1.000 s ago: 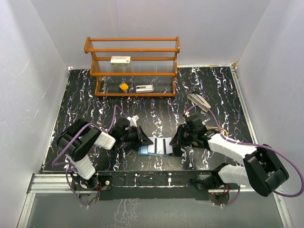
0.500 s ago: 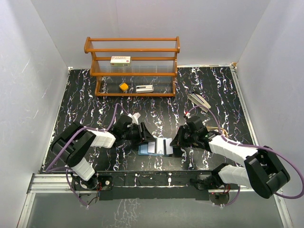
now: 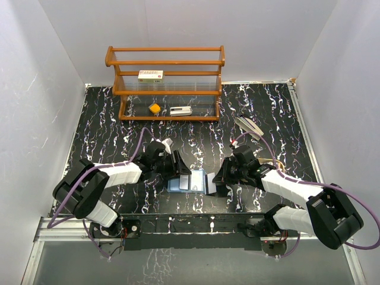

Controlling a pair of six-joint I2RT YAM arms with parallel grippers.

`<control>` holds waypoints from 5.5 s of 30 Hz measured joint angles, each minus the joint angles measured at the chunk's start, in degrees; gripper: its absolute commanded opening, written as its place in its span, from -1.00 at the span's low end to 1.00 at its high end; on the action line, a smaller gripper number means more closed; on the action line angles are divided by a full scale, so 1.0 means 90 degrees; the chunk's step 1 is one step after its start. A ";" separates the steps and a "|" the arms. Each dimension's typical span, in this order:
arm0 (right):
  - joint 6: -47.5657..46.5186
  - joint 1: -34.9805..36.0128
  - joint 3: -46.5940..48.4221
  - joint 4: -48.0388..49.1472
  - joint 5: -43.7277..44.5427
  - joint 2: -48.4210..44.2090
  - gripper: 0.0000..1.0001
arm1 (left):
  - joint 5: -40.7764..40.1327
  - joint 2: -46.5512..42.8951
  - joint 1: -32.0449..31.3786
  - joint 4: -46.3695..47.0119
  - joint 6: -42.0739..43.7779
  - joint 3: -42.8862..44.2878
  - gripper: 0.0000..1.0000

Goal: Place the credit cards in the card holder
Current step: Insert the credit card into the card holder.

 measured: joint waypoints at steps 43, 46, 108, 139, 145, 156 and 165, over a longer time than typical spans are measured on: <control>0.0342 -0.0017 -0.0192 0.0469 -0.0175 0.0146 -1.00 | -0.0413 -0.0379 0.0041 -0.1639 -0.0041 0.0495 0.16; 0.0372 -0.0017 -0.0214 0.0527 -0.0189 0.0146 -1.00 | -0.0333 -0.0381 0.0032 -0.1579 -0.0129 0.0478 0.16; 0.0707 0.0340 0.0724 -0.0442 -0.0350 -0.0619 -1.00 | -0.1052 -0.1605 0.0500 -0.3874 0.0583 0.0665 -0.93; 0.0799 0.0869 0.0784 0.1367 -0.0862 0.1557 -1.00 | -0.0398 -0.1435 0.0503 -0.2975 0.0838 -0.0338 -1.00; 0.0872 0.0896 0.0784 0.1651 -0.0899 0.1632 -1.00 | -0.0403 -0.1435 0.0503 -0.2975 0.0896 -0.0338 -1.00; 0.1015 0.0896 0.0782 0.1919 -0.0959 0.1904 -1.00 | -0.0406 -0.1435 0.0503 -0.2975 0.0925 -0.0338 -1.00; 0.1137 0.0896 0.0631 0.2013 -0.0809 0.1919 -1.00 | -0.0408 -0.1443 0.0503 -0.2931 0.0828 -0.0347 -1.00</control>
